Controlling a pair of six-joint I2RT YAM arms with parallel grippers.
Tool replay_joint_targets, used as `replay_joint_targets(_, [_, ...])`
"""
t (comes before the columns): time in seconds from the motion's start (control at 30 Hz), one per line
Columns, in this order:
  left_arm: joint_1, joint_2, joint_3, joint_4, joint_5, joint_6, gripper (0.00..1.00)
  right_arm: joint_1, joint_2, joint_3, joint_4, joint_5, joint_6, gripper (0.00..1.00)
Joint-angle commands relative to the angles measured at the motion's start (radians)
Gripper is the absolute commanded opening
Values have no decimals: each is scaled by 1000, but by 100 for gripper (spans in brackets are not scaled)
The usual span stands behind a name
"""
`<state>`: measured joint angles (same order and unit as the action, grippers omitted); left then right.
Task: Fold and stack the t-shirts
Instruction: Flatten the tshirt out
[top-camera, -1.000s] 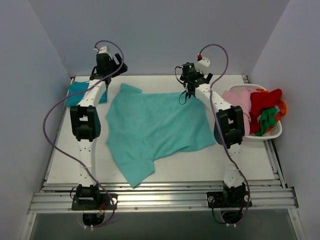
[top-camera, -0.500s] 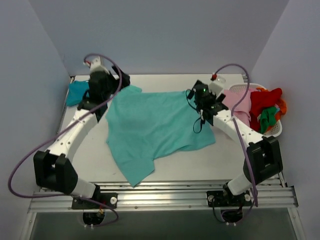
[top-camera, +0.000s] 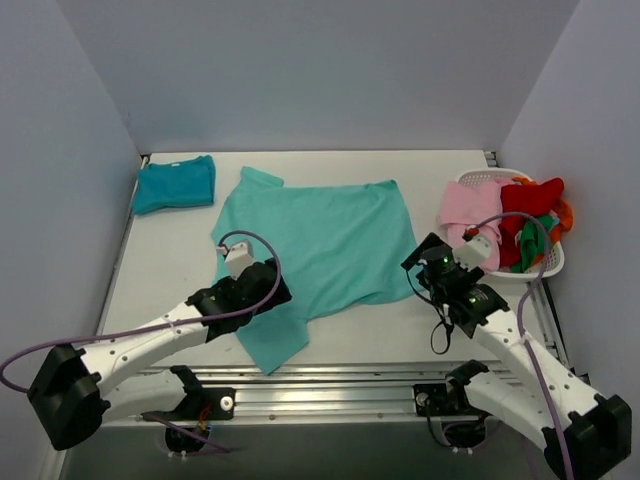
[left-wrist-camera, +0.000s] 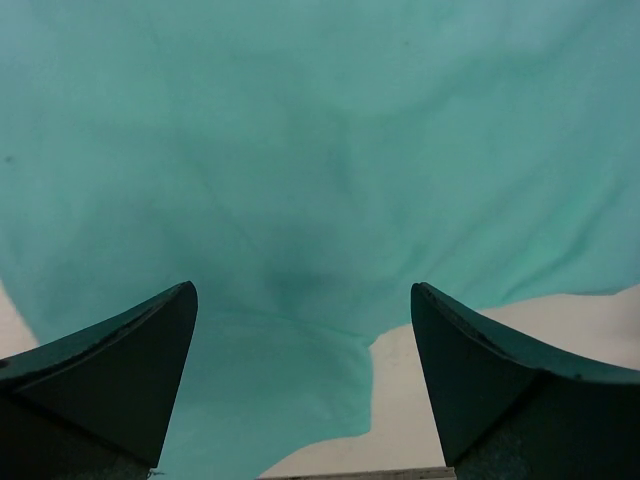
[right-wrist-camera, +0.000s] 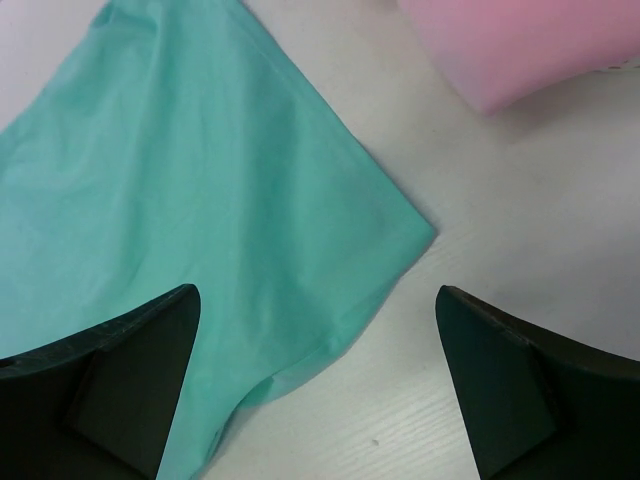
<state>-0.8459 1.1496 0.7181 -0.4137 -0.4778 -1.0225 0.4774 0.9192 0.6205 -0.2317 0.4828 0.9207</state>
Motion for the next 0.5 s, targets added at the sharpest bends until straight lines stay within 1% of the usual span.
replay_joint_targets(0.0, [-50, -108, -75, -161, -80, -132, 96, -6, -88, -2, -173, 48, 53, 100])
replay_joint_targets(0.1, [-88, -244, -126, -258, -108, -233, 99, -11, -125, -28, -167, 2, 73, 100])
replay_joint_targets(0.2, [-107, -301, -161, -331, -127, -295, 99, -28, -89, -85, -103, -82, 93, 98])
replay_joint_targets(0.23, [-108, -312, -164, -344, -133, -304, 99, -40, -70, -106, -37, -110, 96, 97])
replay_joint_targets(0.27, [-110, -320, -173, -358, -134, -310, 99, -54, -33, -129, 0, -172, 93, 95])
replay_joint_targets(0.3, [-113, -332, -175, -362, -134, -314, 100, -97, -14, -178, 46, -206, 80, 95])
replay_joint_targets(0.33, [-113, -338, -175, -364, -140, -315, 100, -126, 9, -200, 136, -245, 67, 93])
replay_joint_targets(0.37, [-114, -341, -177, -369, -142, -318, 100, -153, 56, -218, 173, -312, 58, 92])
replay_joint_targets(0.47, [-117, -352, -172, -398, -142, -326, 100, -209, 135, -235, 254, -334, 24, 90])
